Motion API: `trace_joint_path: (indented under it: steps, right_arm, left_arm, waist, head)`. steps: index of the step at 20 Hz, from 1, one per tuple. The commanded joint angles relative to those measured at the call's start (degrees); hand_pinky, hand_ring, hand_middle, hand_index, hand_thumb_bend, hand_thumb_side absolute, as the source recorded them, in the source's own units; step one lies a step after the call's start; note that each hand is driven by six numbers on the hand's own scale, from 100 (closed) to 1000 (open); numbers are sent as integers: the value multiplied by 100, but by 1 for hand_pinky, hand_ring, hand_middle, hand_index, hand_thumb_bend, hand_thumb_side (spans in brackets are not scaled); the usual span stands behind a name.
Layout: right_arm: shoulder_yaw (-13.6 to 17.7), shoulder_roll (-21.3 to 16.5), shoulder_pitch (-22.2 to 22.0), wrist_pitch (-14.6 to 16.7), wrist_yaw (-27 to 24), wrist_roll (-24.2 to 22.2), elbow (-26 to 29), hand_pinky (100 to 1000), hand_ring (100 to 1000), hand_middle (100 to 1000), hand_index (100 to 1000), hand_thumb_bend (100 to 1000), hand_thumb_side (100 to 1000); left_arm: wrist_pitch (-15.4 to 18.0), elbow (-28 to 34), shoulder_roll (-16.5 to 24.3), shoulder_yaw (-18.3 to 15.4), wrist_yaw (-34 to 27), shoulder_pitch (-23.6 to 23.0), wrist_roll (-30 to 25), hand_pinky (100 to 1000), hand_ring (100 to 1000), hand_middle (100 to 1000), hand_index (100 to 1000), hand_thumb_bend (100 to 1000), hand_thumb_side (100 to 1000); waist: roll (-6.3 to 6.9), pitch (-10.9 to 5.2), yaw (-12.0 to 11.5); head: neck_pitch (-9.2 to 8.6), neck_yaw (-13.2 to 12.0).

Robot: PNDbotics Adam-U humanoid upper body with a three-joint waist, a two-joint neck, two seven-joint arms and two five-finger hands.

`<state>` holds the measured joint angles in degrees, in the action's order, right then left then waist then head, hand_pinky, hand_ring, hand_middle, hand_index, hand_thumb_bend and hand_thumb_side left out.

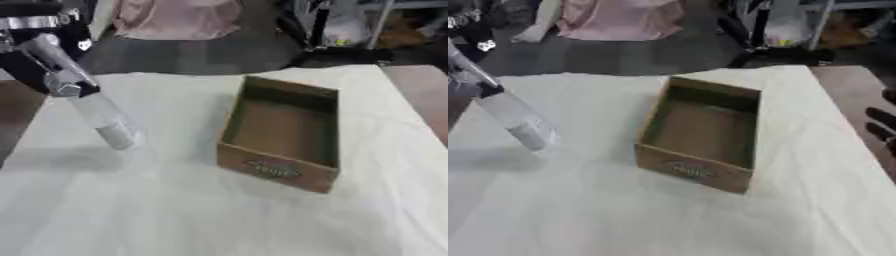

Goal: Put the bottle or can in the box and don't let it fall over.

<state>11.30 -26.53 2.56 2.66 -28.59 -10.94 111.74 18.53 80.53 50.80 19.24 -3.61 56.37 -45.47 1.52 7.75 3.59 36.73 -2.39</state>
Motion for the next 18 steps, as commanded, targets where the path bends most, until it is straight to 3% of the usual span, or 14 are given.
trace_joint_path:
  steps: [1, 8, 18]
  right_arm:
    - [79, -211, 61, 0, -79, 22, 36, 966, 940, 991, 947, 156, 562]
    - [89, -286, 129, -10, -216, 71, 52, 963, 937, 988, 945, 161, 554]
    - [94, -356, 253, -55, -326, 103, 66, 962, 935, 986, 945, 161, 552]
  left_arm:
    - [165, 137, -16, -86, -101, 310, -328, 100, 100, 100, 156, 288, 100]
    - [136, -4, -506, -12, 66, 942, -547, 100, 100, 100, 157, 344, 100]
    - [252, -238, -912, -175, 437, 1384, -369, 100, 100, 100, 156, 356, 100]
  waist:
    - [6, -151, 24]
    - [49, -219, 116]
    - [155, -194, 283]
  head:
    - [61, -20]
    - [81, -28]
    - [-4, -65]
